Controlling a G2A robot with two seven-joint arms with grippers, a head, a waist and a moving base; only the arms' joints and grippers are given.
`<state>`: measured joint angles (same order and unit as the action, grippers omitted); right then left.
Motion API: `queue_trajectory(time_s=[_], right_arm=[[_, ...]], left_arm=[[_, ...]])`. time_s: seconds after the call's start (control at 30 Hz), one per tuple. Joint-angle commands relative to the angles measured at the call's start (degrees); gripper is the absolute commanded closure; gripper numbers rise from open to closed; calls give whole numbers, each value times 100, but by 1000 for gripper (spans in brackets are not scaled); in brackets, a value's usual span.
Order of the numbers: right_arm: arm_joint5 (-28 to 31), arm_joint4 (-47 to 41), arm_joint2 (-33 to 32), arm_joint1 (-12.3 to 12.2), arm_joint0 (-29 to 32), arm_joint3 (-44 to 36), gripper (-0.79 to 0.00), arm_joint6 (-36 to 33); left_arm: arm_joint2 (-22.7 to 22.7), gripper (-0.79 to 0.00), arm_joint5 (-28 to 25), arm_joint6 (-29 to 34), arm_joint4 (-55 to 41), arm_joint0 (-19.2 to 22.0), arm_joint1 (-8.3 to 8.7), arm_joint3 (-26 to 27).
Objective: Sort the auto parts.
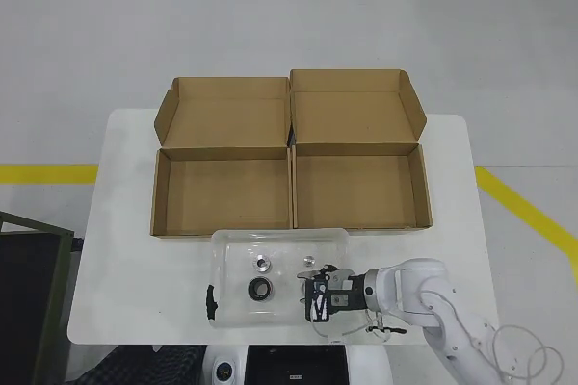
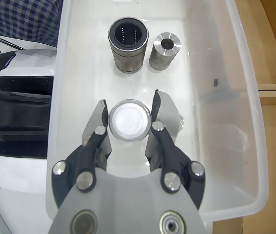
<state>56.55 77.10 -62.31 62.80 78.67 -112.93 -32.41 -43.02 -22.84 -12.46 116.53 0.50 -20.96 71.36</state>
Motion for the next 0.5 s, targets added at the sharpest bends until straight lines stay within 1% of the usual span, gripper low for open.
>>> queue_trajectory(time_s=[0.0, 0.17, 0.47], right_arm=[[-25, -26, -21, -11, -14, -29, 0, 29], [-97, -97, -192, -52, 26, -213, 0, 375], [-607, -137, -842, -117, 329, -491, 0, 1924]], left_arm=[[0, -785, 0, 0, 0, 0, 0, 0], [0, -785, 0, 0, 0, 0, 0, 0], [0, -785, 0, 0, 0, 0, 0, 0]])
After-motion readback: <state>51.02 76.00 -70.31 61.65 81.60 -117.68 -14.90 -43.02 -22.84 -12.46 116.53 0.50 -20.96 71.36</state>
